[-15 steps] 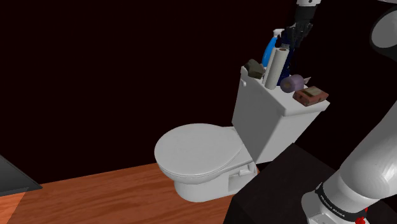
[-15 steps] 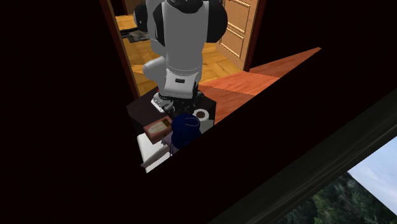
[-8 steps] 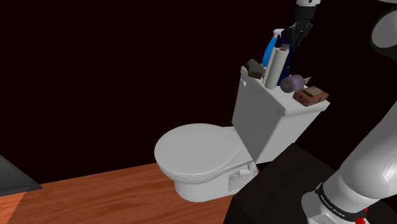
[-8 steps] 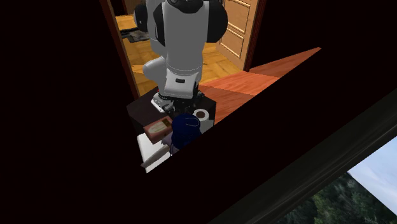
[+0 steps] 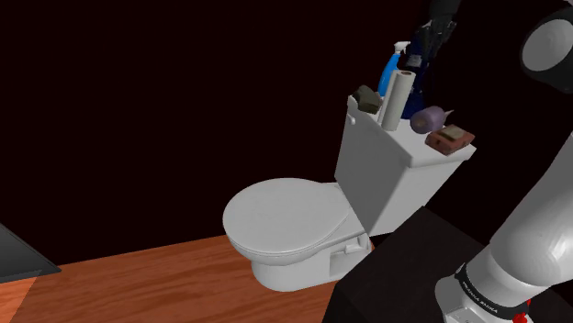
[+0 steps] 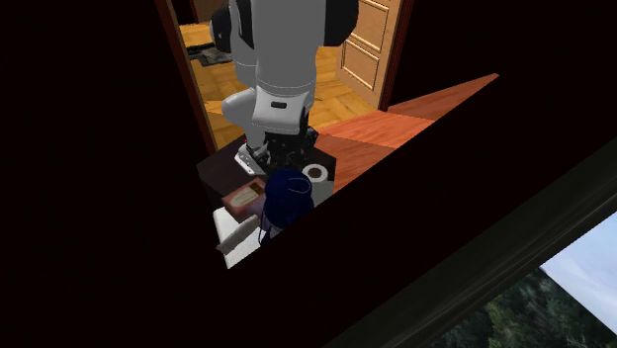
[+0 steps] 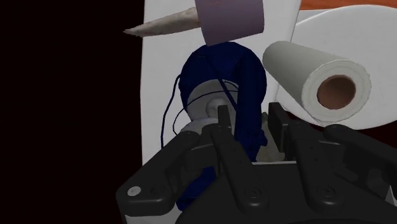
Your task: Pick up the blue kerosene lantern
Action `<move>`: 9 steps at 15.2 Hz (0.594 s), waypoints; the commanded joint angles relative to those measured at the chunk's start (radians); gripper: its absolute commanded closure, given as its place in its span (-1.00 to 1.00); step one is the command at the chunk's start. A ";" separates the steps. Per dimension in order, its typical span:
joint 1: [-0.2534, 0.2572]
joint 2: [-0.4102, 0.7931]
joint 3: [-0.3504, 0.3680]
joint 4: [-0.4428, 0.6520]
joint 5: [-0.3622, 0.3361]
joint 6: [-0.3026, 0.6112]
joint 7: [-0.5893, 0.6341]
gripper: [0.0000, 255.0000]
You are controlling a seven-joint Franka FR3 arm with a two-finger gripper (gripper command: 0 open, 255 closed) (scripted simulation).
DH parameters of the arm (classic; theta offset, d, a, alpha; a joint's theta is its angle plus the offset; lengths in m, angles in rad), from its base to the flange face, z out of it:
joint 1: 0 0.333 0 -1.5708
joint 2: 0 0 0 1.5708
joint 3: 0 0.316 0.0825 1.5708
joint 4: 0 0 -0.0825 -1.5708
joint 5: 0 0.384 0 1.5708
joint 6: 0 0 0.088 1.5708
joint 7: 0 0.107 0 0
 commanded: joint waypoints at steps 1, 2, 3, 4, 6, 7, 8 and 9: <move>-0.005 0.013 -0.002 0.049 0.005 -0.034 -0.004 1.00; -0.009 0.024 -0.003 0.078 0.010 -0.052 -0.008 1.00; -0.013 0.035 -0.004 0.108 0.014 -0.072 -0.011 1.00; -0.017 0.047 -0.006 0.139 0.020 -0.091 -0.014 1.00; -0.029 0.075 -0.008 0.207 0.031 -0.133 -0.021 1.00; -0.036 0.091 -0.010 0.245 0.038 -0.156 -0.025 1.00; -0.037 0.094 -0.010 0.251 0.039 -0.159 -0.026 1.00; -0.037 0.093 -0.009 0.250 0.039 -0.159 -0.025 1.00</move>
